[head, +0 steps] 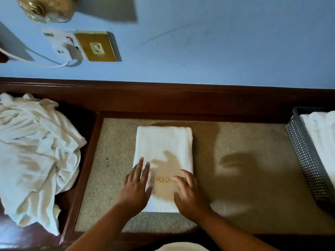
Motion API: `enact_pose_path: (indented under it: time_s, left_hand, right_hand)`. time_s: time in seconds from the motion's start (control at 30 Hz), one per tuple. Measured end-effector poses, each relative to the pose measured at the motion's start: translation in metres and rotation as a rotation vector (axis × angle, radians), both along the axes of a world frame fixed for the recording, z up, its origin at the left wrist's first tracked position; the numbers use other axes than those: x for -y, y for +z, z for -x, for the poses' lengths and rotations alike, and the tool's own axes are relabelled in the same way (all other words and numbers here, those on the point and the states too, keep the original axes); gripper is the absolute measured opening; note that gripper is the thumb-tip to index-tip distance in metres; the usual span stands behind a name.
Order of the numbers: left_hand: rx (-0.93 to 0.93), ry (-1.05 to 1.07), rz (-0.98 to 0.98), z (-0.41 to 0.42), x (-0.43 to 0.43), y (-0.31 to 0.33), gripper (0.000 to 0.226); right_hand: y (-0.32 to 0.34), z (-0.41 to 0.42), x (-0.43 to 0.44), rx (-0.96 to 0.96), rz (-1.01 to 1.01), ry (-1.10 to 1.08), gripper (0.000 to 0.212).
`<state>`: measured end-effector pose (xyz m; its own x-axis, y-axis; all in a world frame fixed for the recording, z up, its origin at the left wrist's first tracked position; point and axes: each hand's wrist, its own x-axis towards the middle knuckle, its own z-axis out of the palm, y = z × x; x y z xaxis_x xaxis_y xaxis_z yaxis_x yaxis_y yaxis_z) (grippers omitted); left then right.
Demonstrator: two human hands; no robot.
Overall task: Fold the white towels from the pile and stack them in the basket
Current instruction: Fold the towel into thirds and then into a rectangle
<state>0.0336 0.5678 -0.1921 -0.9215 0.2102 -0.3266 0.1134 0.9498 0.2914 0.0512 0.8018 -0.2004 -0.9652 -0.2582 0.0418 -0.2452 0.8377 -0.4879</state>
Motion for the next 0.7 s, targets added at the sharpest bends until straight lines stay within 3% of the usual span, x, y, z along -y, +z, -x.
enact_pose_path:
  time_s: [0.03,0.1,0.2,0.27,0.43,0.57,0.7]
  left_hand:
    - [0.000,-0.135,0.027,-0.003,0.001,-0.008,0.080]
    - [0.106,-0.228,0.132,-0.011,0.009,-0.029,0.080]
    - [0.169,-0.176,0.157,-0.013,0.011,-0.033,0.083]
    - [0.192,-0.158,0.107,-0.010,0.011,-0.038,0.086]
    - [0.081,-0.170,0.122,-0.001,0.016,-0.037,0.088]
    - [-0.080,-0.128,0.055,0.035,0.012,-0.028,0.086]
    - [0.060,0.063,-0.023,0.060,-0.001,-0.023,0.090]
  right_hand:
    - [-0.005,0.001,0.000,-0.031,-0.073,0.148,0.053]
    - [-0.012,0.008,-0.007,0.110,-0.184,0.289,0.066]
    - [-0.022,0.014,-0.026,0.436,-0.299,0.129,0.084]
    - [-0.027,0.014,-0.031,0.502,-0.367,0.087,0.087]
    - [-0.032,0.015,-0.027,0.290,-0.397,0.046,0.088]
    - [-0.022,0.043,-0.020,0.231,-0.311,0.074,0.085]
    - [-0.019,0.073,-0.009,0.367,-0.289,-0.074,0.080]
